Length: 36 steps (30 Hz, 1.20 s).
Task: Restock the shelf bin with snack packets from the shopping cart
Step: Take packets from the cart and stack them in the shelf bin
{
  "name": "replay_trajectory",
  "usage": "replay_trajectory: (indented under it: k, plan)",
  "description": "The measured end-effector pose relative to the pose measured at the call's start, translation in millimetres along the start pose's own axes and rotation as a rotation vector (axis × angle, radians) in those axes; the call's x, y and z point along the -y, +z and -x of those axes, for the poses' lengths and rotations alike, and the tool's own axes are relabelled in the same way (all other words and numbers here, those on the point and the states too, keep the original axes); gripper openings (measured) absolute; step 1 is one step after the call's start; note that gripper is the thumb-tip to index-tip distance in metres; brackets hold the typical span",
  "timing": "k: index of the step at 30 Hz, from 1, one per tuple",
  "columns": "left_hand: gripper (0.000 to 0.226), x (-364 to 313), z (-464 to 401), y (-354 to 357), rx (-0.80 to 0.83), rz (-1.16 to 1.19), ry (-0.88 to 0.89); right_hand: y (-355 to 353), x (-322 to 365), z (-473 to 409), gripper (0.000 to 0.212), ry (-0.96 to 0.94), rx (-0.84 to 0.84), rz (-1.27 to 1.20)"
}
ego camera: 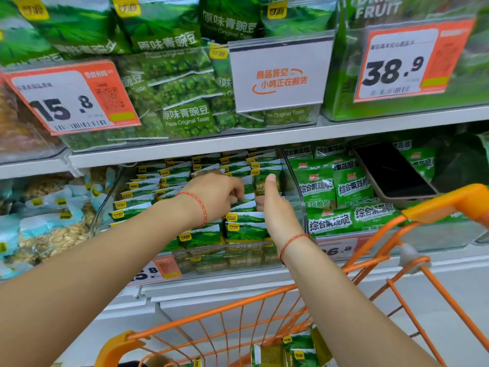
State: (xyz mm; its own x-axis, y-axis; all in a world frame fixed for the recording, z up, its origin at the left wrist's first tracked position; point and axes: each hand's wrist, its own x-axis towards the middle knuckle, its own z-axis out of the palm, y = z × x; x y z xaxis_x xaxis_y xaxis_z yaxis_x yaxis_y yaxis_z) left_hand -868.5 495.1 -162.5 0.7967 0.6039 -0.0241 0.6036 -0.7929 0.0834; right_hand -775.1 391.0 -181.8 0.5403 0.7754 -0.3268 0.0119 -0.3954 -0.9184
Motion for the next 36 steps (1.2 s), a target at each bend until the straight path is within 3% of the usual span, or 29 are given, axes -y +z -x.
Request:
replay_trajectory:
  k: [5,10,17,19,24,28,30,32,34,35,36]
  plan:
    - [0.009,2,-3,4,-0.111,0.153,-0.053,0,-6,-2,0.074,0.026,-0.041,-0.062]
    - [0.016,-2,-7,-1,-0.028,0.107,-0.034,9,6,-8,0.071,0.172,0.02,-0.366]
    - [0.025,0,14,-12,-0.204,0.18,-0.009,13,3,-14,0.069,0.253,0.037,-0.548]
    - [0.024,1,22,-9,-0.229,0.201,-0.013,13,4,-10,0.06,0.218,0.085,-0.421]
    - [0.022,2,52,-7,-0.305,0.239,-0.03,2,6,11,0.032,0.003,-0.067,-0.084]
    - [0.018,-19,100,-11,-0.451,0.329,0.204,-12,3,33,0.02,-0.343,-0.279,0.055]
    - [0.02,-33,130,9,-0.294,0.351,0.326,-19,-3,52,0.026,-0.474,-0.239,0.076]
    - [0.024,-30,152,51,0.013,0.147,0.235,-21,-14,76,0.029,-0.559,-0.089,0.256]
    - [0.043,-25,173,84,0.425,-0.1,0.009,-20,-24,103,0.029,-0.479,0.191,0.528]
    - [0.042,-33,182,87,0.676,-0.159,-0.037,-18,-32,113,0.03,-0.368,0.351,0.651]
    - [0.035,-46,188,86,0.804,-0.157,0.038,-17,-43,119,0.03,-0.239,0.478,0.796]
